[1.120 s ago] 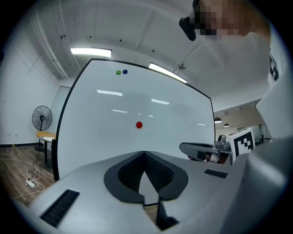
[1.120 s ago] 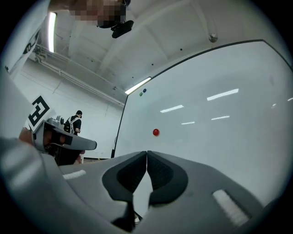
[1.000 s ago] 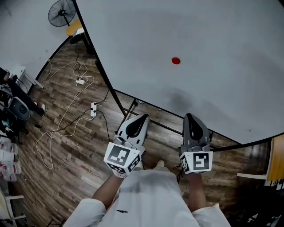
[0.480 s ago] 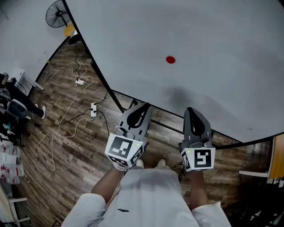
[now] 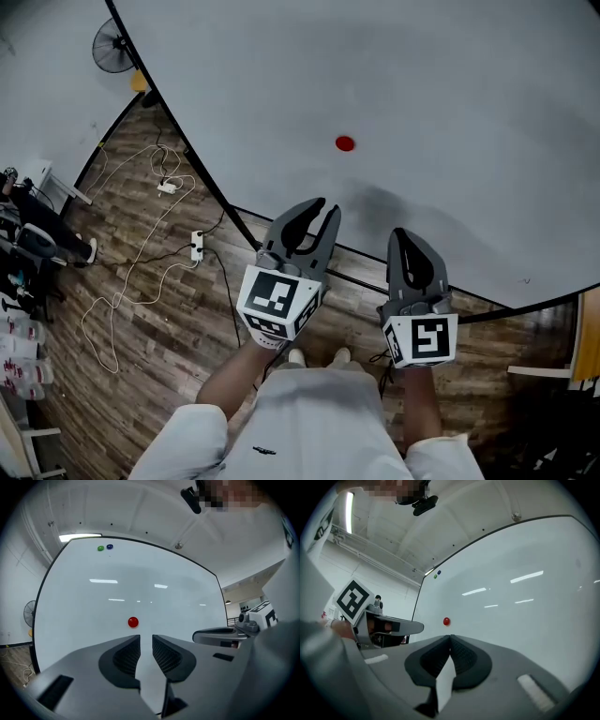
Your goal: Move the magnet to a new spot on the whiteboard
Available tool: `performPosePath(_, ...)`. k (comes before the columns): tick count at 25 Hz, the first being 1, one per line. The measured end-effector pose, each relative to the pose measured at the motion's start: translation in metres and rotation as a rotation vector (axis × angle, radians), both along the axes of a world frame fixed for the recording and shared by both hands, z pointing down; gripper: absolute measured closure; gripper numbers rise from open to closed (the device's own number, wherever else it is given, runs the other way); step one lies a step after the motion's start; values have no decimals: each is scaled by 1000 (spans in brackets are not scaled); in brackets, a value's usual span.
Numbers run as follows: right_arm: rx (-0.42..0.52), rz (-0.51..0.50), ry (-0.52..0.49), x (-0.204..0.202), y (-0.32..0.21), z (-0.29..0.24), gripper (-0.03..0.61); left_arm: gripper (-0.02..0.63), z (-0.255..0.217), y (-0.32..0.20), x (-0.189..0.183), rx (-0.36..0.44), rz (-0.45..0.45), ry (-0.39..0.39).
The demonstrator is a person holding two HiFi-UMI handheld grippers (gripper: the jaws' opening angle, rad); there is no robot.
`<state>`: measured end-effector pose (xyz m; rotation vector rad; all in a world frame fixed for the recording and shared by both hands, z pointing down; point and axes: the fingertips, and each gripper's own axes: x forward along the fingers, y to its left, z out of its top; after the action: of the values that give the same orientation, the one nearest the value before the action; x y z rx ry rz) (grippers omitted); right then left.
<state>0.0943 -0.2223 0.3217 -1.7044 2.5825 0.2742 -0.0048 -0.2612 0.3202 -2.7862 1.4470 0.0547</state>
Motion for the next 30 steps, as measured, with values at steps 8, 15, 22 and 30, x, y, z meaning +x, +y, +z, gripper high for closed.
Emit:
performPosePath(8, 5, 3, 1, 8, -12, -5, 568, 524, -23, -32, 12, 25, -12, -2)
performPosePath(15, 8, -10, 12, 9, -24, -9, 568, 494, -29, -58, 16, 36, -59, -7)
performPosePath(22, 8, -20, 16, 18, -31, -12, 568, 487, -28, -77, 21, 23, -115, -1)
performPosePath(30, 7, -18, 5, 25, -36, -10, 568, 486, -30, -90, 22, 28, -175, 2)
